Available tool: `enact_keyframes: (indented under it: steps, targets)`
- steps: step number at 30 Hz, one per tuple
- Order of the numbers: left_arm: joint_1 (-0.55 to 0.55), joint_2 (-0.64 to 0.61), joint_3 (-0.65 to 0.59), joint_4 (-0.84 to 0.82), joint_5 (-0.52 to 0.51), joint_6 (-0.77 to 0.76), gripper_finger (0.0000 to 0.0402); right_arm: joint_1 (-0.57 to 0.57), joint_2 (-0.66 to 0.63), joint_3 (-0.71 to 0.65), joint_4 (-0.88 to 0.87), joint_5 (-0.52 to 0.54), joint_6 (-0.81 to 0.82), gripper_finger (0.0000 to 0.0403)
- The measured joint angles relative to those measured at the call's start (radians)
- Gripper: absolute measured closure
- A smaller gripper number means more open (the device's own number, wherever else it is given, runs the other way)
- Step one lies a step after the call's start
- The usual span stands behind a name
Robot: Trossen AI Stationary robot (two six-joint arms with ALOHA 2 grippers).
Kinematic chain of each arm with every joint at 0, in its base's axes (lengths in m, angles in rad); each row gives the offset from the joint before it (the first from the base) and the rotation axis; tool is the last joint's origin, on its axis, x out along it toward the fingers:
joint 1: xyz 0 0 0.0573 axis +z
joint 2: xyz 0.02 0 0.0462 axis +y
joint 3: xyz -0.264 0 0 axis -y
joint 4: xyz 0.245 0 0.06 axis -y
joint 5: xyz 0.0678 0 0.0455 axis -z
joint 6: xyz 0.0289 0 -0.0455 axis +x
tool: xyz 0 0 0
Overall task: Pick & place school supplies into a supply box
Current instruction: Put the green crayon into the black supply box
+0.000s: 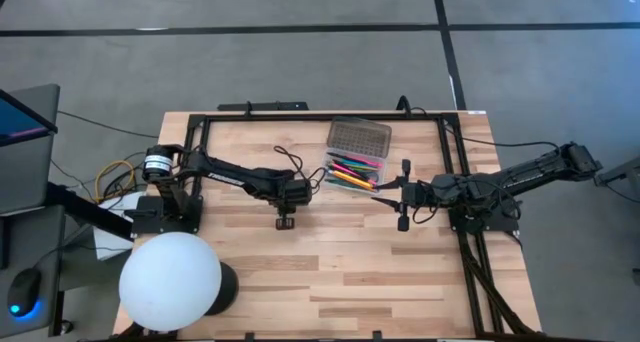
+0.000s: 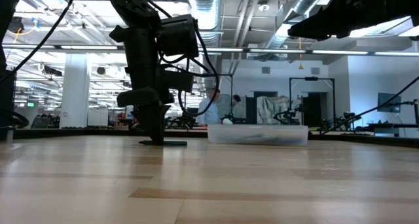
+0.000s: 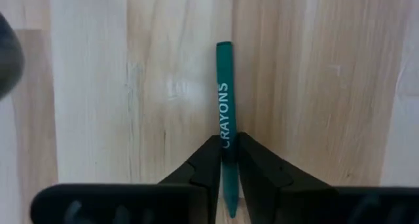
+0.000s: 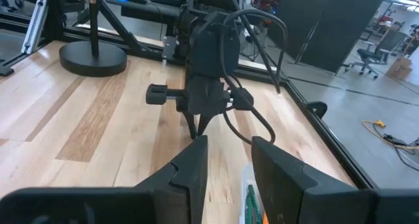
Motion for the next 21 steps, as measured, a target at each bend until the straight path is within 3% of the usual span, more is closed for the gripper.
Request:
enact_keyframes:
  steps: [10, 21]
  targets:
    - [0.007, 0.0, 0.0, 0.004, 0.031, -0.104, 0.0325, 0.0, 0.0, 0.0, 0.0, 0.0, 0.0, 0.0292]
    - [0.015, 0.0, 0.0, 0.008, 0.077, -0.012, 0.0358, 0.0, 0.0, 0.0, 0.0, 0.0, 0.0, 0.0292]
